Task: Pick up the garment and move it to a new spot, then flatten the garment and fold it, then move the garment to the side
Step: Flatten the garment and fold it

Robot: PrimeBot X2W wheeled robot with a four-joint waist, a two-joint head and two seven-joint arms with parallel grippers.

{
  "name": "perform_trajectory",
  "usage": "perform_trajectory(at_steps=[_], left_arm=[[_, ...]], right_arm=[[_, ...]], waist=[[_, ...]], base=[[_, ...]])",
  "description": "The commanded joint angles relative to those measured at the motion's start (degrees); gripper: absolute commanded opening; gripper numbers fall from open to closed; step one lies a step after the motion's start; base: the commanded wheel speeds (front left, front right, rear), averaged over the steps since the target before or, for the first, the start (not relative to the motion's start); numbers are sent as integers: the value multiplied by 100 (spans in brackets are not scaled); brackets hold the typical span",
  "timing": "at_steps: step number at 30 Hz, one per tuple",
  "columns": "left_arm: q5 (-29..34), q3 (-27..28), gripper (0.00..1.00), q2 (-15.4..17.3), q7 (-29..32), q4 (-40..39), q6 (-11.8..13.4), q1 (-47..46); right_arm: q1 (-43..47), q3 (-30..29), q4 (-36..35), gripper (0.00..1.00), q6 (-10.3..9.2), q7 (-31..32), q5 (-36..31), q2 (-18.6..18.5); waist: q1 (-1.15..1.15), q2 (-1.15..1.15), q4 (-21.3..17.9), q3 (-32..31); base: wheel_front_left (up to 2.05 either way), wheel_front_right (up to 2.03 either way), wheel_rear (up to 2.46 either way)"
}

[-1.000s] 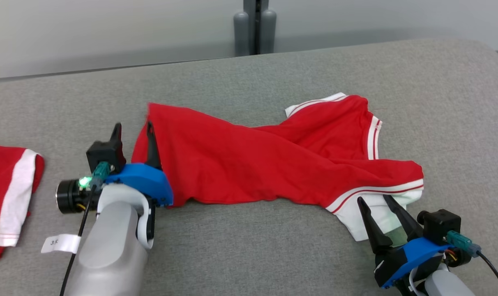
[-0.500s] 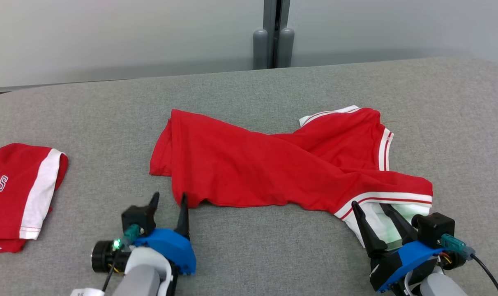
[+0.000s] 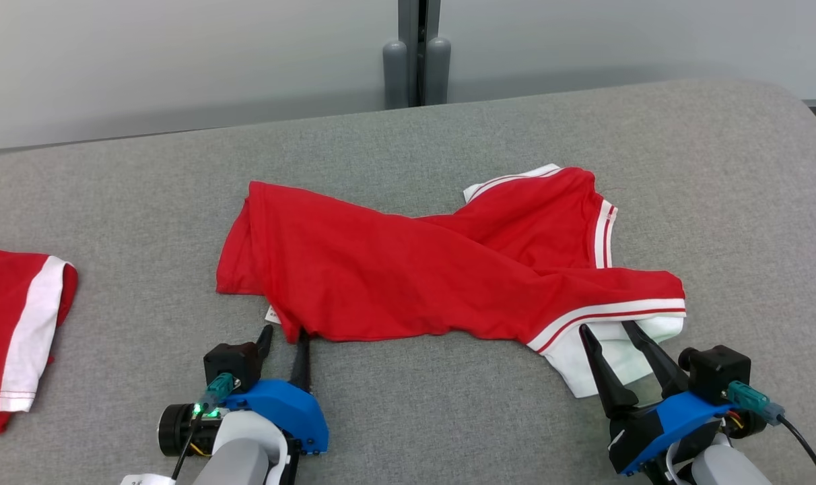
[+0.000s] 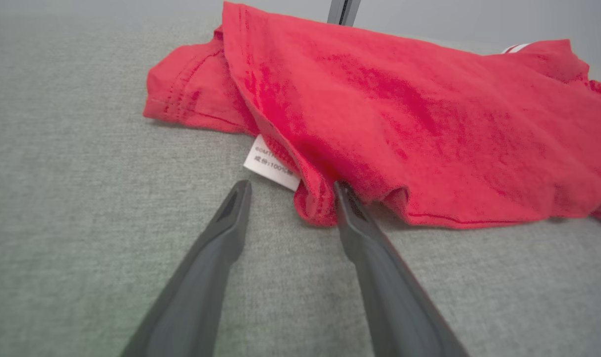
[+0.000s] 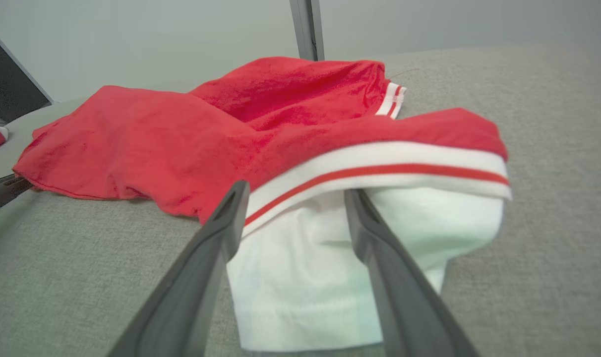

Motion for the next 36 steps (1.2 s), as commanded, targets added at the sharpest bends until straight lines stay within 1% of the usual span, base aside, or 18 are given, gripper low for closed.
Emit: perform_trajectory(at_steps=[1,4,7,8,10,11,13,15,16,17,18,22,25,30,36], left_arm=[[-48,58,0,4,-17,-64,-56,-79],[-27,167,0,4,-17,-278,-102,84],[122,509,0,11,-17,-706,29,345],[122,509,0,11,-17,-706,29,345],[256,774,0,8,-16,-1018,71,591],[424,974,0,50,-16,-1254,59,834],[577,1130,0,132,-16,-1405,27,1064],[704,1297,0,198,-17,-1539,58,1235],[751,1393,20,214,-17,-1565,85,1333],[814,1465,75,225,-16,-1567,104,1420],[871,1506,100,233,-16,-1522,119,1489],[1032,1635,100,194,-17,-1493,81,1616],[1177,1681,100,122,-17,-1679,125,1762],[1267,1608,100,35,-16,-1878,62,2056],[1205,1447,100,3,-16,-2029,84,2210]], right_arm=[[17,-48,-35,100,0,-20,2,29],[139,-134,-22,100,0,-19,7,73],[208,-251,-34,100,0,-20,-1,137],[208,-251,-34,100,0,-20,-1,137],[301,-337,-58,100,0,-20,-31,191],[387,-435,-104,100,0,-19,-80,254],[494,-527,-145,100,0,-19,-136,323],[598,-624,-194,100,0,-19,-197,386],[659,-678,-230,100,0,-19,-239,421],[712,-727,-252,100,0,-19,-278,450],[759,-767,-284,100,0,-19,-314,489],[907,-846,-349,100,0,-19,-422,582],[990,-924,-397,100,0,-19,-488,630],[1094,-986,-425,100,0,-19,-577,660],[1198,-1090,-344,100,0,-19,-707,624]], waist=[[0,0,-16,-48],[0,0,35,-177],[0,0,126,-354],[0,0,126,-354],[0,0,193,-487],[0,0,259,-616],[0,0,321,-749],[0,0,368,-865],[0,0,387,-911],[0,0,401,-941],[0,0,404,-966],[0,0,400,-1025],[0,0,391,-1045],[0,0,379,-1050],[0,0,417,-1046]], base=[[0,0,0],[0,0,0],[0,0,0],[0,0,0],[0,0,0],[0,0,0],[0,0,0],[0,0,0],[0,0,0],[0,0,0],[0,0,0],[0,0,0],[0,0,0],[0,0,0],[0,0,0]])
